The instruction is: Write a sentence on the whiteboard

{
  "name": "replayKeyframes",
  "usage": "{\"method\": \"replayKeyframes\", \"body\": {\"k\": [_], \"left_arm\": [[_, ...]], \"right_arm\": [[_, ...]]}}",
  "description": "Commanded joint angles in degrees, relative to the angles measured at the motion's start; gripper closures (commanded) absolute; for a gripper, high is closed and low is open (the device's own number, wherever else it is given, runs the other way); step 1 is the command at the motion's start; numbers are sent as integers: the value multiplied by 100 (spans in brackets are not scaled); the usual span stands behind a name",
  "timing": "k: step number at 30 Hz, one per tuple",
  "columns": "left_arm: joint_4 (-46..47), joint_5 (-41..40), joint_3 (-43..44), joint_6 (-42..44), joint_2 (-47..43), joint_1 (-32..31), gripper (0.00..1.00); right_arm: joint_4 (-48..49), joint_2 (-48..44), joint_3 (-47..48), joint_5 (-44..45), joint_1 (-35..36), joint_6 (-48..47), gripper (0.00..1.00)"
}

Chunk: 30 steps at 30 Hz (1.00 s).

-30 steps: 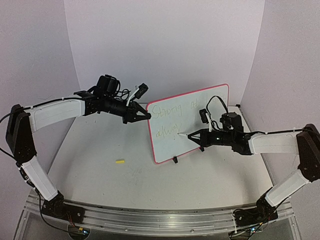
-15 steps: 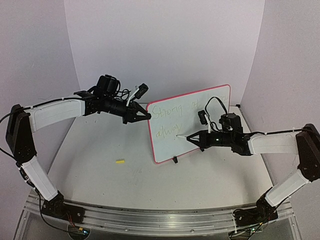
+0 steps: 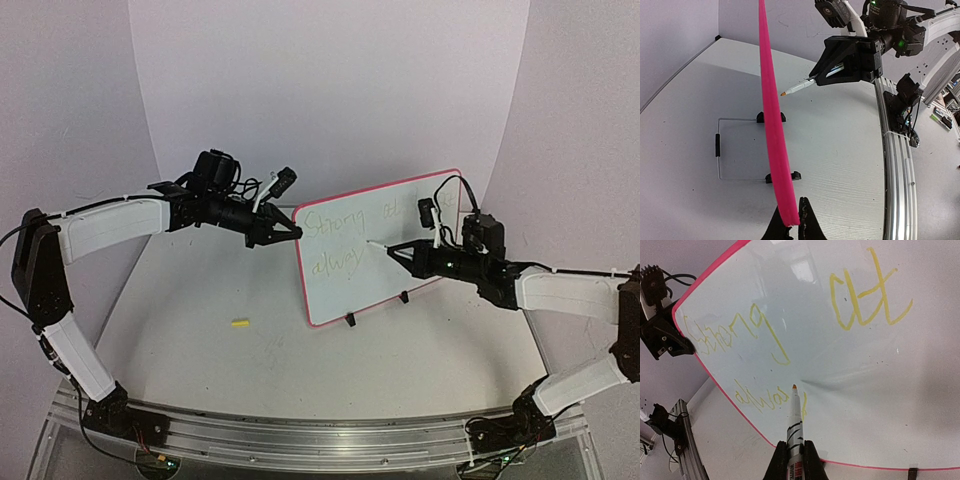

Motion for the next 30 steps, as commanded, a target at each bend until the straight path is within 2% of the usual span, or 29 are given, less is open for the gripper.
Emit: {"method": "replayKeyframes", "body": {"k": [1, 30], "left_arm": [[-386, 196, 12, 275, -64, -141, 100], [-385, 196, 15, 279, -46, -141, 100]], "right_arm": [[138, -37, -47, 195, -83, 67, 100], [-64, 393, 129, 76, -176, -60, 100]]}}
